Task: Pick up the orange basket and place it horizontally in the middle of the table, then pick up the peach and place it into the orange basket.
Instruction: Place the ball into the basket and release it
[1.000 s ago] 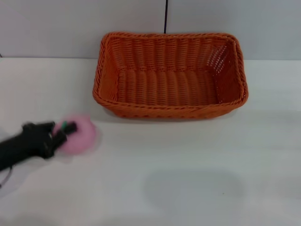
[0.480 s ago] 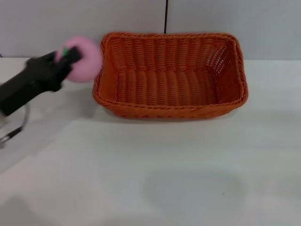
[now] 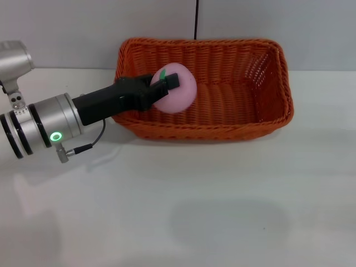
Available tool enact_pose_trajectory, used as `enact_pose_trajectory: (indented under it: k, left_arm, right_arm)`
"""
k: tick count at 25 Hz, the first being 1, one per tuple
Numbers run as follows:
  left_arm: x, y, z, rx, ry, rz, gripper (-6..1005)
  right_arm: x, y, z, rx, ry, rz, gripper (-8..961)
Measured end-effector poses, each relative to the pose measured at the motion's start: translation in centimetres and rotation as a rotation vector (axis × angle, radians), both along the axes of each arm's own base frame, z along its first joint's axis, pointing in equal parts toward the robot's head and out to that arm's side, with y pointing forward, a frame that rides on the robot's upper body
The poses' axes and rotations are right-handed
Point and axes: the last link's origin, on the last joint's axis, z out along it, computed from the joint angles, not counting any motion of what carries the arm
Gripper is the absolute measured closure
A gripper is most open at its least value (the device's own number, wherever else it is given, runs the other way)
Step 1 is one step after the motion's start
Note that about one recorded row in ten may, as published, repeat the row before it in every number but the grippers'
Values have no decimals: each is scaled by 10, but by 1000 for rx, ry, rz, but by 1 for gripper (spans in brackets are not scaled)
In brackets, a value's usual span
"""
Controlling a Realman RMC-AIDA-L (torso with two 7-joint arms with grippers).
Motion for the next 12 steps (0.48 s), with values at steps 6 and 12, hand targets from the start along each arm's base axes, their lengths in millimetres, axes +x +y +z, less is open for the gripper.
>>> enact_pose_trajectory:
  k: [6,12]
  left_arm:
    - [-6,-3,5,26,-35,29,686]
    - [-9,-7,9,33,-52,34,501]
  right_arm:
    - [1,1,-2,-5,-2,-7,408]
    - [-1,4,-4,-13,-3,-2,408]
